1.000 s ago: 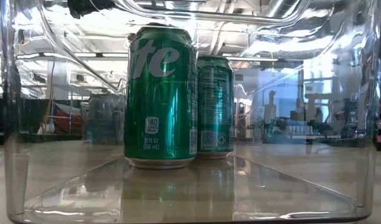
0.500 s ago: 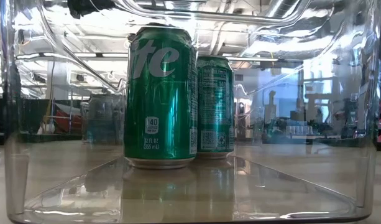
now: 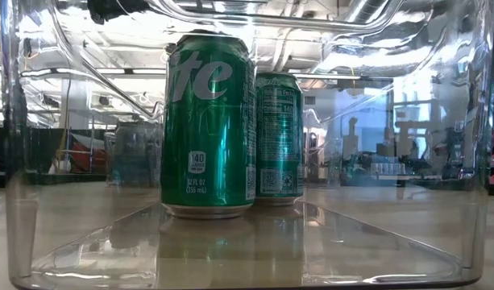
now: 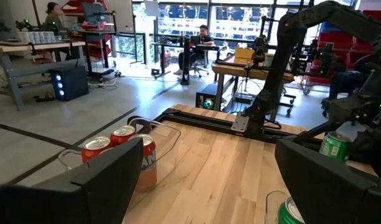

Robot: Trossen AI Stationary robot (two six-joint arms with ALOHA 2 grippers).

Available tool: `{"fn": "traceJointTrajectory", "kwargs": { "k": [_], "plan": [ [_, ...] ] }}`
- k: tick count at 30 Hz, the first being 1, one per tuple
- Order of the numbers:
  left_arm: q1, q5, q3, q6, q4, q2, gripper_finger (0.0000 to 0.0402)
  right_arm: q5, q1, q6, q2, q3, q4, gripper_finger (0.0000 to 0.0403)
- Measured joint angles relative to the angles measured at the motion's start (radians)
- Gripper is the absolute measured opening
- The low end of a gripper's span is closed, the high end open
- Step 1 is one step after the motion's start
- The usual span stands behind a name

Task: Sort soda cans
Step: Put the green soda can into the bottom transparent bin

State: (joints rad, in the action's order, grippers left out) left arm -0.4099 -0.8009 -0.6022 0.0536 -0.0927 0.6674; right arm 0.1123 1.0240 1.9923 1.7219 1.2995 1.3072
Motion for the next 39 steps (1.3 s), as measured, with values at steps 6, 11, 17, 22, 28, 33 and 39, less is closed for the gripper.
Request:
{"fn": "traceJointTrajectory", "kwargs": {
  "k": [6, 11, 17, 22, 28, 33, 39],
  "plan": [
    [0.000, 0.000, 0.000, -0.005, -0.001, 0.000, 0.0361, 0.034, -0.104, -0.229, 0.003, 0.029, 0.009, 0.0307],
    [0.000, 0.000, 0.000, -0.008, -0.002, 0.000, 0.0361, 0.118, -0.189, -0.399, 0.013, 0.095, -0.008, 0.0307],
    [0.000, 0.000, 0.000, -0.008, -0.003, 0.000, 0.0361, 0.149, -0.272, -0.589, 0.007, 0.162, -0.010, 0.0306],
    [0.000, 0.000, 0.000, -0.008, -0.003, 0.000, 0.0361, 0.158, -0.317, -0.704, 0.005, 0.205, -0.061, 0.0306],
    [0.000, 0.000, 0.000, -0.015, -0.003, 0.000, 0.0361, 0.202, -0.348, -0.788, 0.004, 0.261, -0.068, 0.0306],
    [0.000, 0.000, 0.000, -0.014, -0.004, 0.000, 0.0361, 0.247, -0.370, -0.914, 0.003, 0.298, -0.156, 0.0306],
    [0.000, 0.000, 0.000, -0.014, -0.003, 0.000, 0.0361, 0.259, -0.414, -1.047, 0.001, 0.308, -0.301, 0.0306]
  ]
}}
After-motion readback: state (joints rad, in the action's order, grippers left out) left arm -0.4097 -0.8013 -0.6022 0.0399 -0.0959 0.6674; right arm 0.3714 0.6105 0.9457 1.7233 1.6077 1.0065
